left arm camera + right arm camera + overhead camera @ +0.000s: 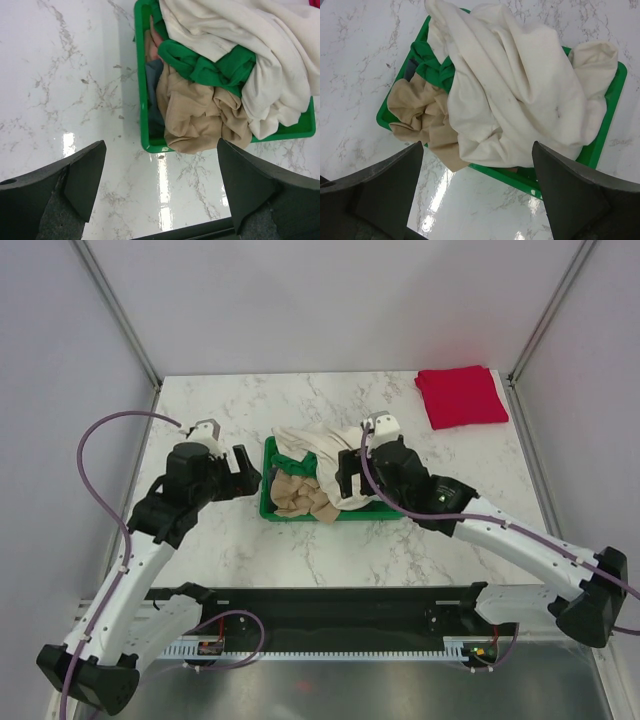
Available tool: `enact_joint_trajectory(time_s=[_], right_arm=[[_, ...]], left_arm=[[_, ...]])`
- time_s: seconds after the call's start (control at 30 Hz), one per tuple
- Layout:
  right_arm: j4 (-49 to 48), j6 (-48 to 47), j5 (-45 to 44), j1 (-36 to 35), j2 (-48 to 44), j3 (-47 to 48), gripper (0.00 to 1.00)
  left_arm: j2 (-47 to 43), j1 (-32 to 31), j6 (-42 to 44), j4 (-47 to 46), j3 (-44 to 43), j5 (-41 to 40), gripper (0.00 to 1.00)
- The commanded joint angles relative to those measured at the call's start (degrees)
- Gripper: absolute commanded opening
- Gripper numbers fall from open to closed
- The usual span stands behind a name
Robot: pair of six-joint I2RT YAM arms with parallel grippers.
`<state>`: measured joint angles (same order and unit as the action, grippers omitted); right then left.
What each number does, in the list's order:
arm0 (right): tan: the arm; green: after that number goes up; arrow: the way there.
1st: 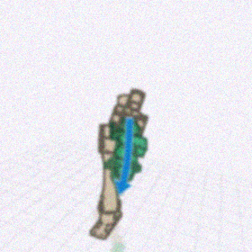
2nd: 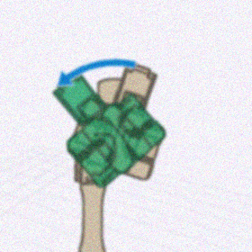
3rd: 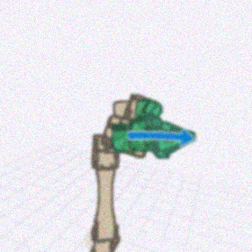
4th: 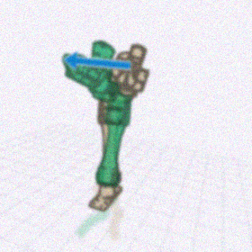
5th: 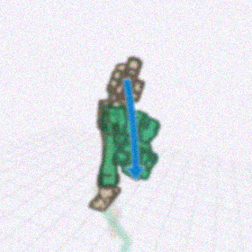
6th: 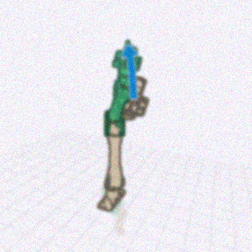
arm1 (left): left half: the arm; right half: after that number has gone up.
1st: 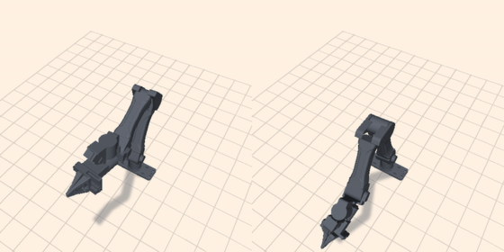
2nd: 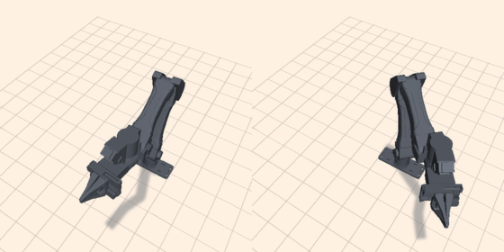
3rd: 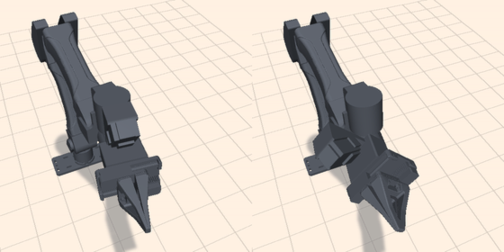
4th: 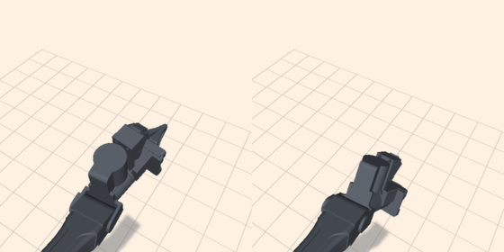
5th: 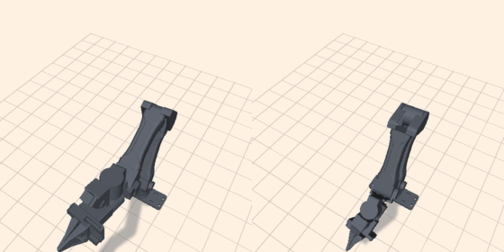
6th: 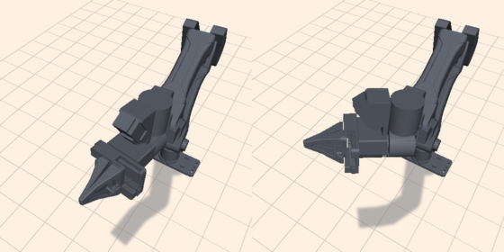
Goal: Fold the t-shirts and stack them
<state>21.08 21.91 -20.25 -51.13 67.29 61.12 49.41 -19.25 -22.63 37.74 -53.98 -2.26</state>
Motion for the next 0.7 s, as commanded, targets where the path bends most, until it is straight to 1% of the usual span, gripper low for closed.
enact_joint_trajectory(time_s=[0.0, 0.13, 0.2, 0.33, 0.57, 0.6, 0.63, 0.67], right_arm=[[-0.3, -2.1, -0.2, 0.1, 4.7, 5.1, 0.98], [-0.2, -4.4, -1.7, 0.6, 11.1, 9.7, 0.98], [-0.2, -4.5, -1.5, 2.3, 14.3, 11.1, 0.98], [-0.1, -3.7, 4.1, 7.1, 19.9, 15.2, 0.98], [0.2, -4.1, 4.7, 8.4, 28.2, 18.9, 0.98], [0.2, -4.2, 4.6, 8.6, 28.8, 19.3, 0.97], [0.1, -4.2, 4.7, 8.9, 29.3, 19.4, 0.92], [0.2, -4.3, 5.0, 8.9, 29.8, 19.5, 0.77]], left_arm=[[-2.1, 0.3, 0.6, -0.2, 0.5, -5.6, 1.00], [-3.3, 0.3, 0.5, 0.3, 1.2, -7.8, 1.00], [-3.2, 0.3, 0.7, 0.8, 1.2, -8.0, 1.00], [-3.1, 0.3, 0.5, 1.4, 1.3, -8.4, 1.00], [-4.1, 0.2, -0.2, 1.4, 1.9, -8.4, 1.00], [-4.1, 0.2, -0.3, 1.5, 1.9, -8.4, 1.00], [-4.1, 0.2, -0.4, 1.4, 1.9, -8.4, 1.00], [-4.1, 0.2, -0.5, 1.4, 1.9, -8.4, 1.00]])
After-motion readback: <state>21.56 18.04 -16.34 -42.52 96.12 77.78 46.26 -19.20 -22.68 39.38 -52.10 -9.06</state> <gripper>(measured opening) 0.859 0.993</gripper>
